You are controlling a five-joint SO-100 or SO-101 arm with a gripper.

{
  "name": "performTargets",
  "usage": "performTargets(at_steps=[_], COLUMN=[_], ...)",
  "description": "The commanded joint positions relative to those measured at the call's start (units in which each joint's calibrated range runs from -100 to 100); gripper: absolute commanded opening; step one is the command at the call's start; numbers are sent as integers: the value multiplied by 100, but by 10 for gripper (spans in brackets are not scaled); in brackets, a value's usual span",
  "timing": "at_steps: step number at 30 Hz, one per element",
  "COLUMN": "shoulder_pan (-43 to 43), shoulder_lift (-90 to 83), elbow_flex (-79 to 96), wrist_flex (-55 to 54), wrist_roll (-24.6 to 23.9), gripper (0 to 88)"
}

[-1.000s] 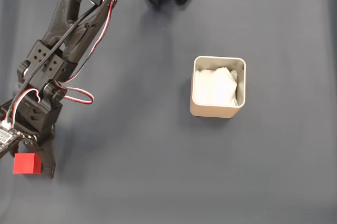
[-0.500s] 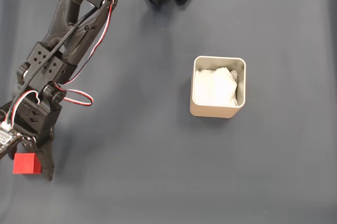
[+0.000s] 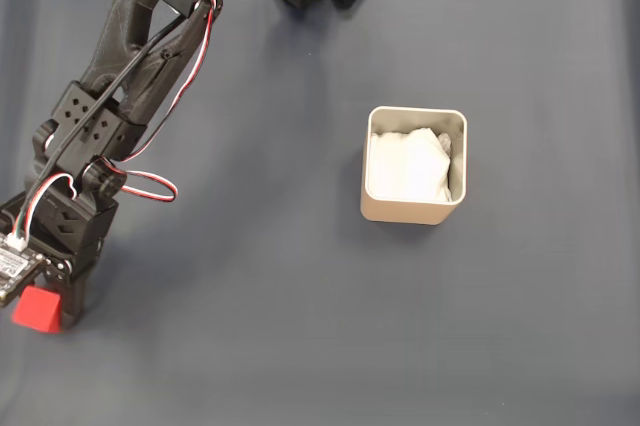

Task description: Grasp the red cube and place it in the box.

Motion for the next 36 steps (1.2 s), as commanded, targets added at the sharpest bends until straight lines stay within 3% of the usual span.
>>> performTargets(at_steps=[1, 7, 23, 36], shoulder_pan=[-40, -33, 31, 10], shoulder_lift=[-136, -214, -586, -1945], elbow_flex=[-285, -285, -3, 1392], wrist_flex=[86, 365, 882, 1473], wrist_roll=[63, 142, 259, 151], gripper=[112, 5, 3, 3])
